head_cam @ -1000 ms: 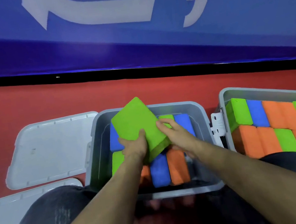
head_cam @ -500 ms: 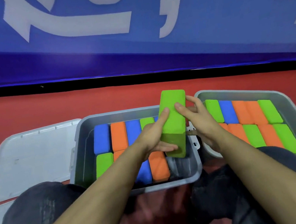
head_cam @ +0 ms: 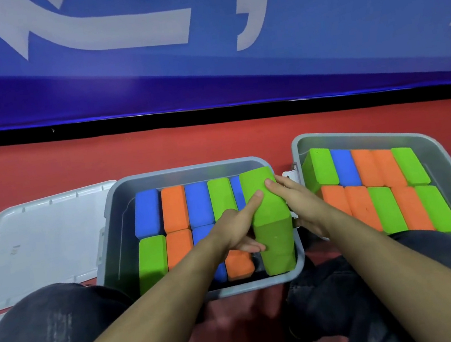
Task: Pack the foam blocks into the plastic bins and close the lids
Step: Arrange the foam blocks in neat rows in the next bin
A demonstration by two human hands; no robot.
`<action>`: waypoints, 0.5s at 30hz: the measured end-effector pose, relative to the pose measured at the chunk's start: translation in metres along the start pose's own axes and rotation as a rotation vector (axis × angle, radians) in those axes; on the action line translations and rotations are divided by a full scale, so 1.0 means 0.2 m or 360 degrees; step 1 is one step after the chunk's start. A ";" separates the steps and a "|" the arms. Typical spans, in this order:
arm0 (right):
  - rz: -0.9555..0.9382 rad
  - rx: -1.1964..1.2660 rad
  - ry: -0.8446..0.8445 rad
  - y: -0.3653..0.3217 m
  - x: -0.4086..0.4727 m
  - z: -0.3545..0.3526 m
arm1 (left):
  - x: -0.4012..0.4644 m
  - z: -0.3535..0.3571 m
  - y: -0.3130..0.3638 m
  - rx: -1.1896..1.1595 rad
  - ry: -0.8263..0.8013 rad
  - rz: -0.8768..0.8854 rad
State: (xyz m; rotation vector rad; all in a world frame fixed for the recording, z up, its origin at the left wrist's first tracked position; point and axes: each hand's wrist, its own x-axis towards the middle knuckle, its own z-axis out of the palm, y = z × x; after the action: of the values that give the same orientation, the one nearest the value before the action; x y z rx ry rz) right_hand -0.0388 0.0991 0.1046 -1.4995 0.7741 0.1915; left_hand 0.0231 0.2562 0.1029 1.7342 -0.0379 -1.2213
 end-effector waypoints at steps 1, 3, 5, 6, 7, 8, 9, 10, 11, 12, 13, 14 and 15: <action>-0.0009 0.0047 0.0001 0.00 0.00 0.00 | 0.02 0.00 -0.01 -0.0008 0.0002 -0.0008; -0.0015 0.0131 0.0024 0.02 0.03 -0.01 | 0.06 0.01 -0.03 -0.0006 -0.0025 -0.0023; 0.0000 0.0159 0.0028 0.02 0.06 -0.01 | 0.09 0.02 -0.05 0.0011 -0.0054 -0.0024; 0.0020 0.0158 0.0016 0.03 0.07 -0.01 | 0.10 0.03 -0.05 0.0010 -0.0050 -0.0027; 0.0050 0.0165 -0.0004 0.05 0.09 -0.01 | 0.12 0.03 -0.07 0.0015 -0.0045 -0.0036; 0.0082 0.0170 -0.0028 0.06 0.09 -0.01 | 0.14 0.03 -0.08 0.0036 -0.0034 -0.0051; 0.0112 0.0180 -0.0066 0.07 0.10 0.00 | 0.15 0.03 -0.10 0.0057 -0.0025 -0.0072; 0.0145 0.0187 -0.0106 0.09 0.10 0.01 | 0.17 0.03 -0.12 0.0070 -0.0021 -0.0096; 0.0175 0.0200 -0.0132 0.10 0.10 0.02 | 0.19 0.04 -0.14 0.0073 -0.0021 -0.0123; 0.0199 0.0193 -0.0143 0.10 0.11 0.02 | 0.20 0.04 -0.16 0.0062 -0.0022 -0.0142; 0.0230 0.0169 -0.0151 0.11 0.12 0.01 | 0.22 0.05 -0.17 0.0044 -0.0025 -0.0154; 0.0274 0.0134 -0.0171 0.11 0.13 0.01 | 0.23 0.05 -0.19 0.0028 -0.0030 -0.0163; 0.0334 0.0083 -0.0199 0.11 0.13 0.00 | 0.24 0.06 -0.20 0.0018 -0.0037 -0.0173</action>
State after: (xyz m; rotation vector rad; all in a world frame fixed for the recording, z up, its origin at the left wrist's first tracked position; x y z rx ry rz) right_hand -0.0317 0.0929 0.0715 -1.3428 0.8290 0.4159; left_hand 0.0198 0.2437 0.0402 1.7513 0.0362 -1.3228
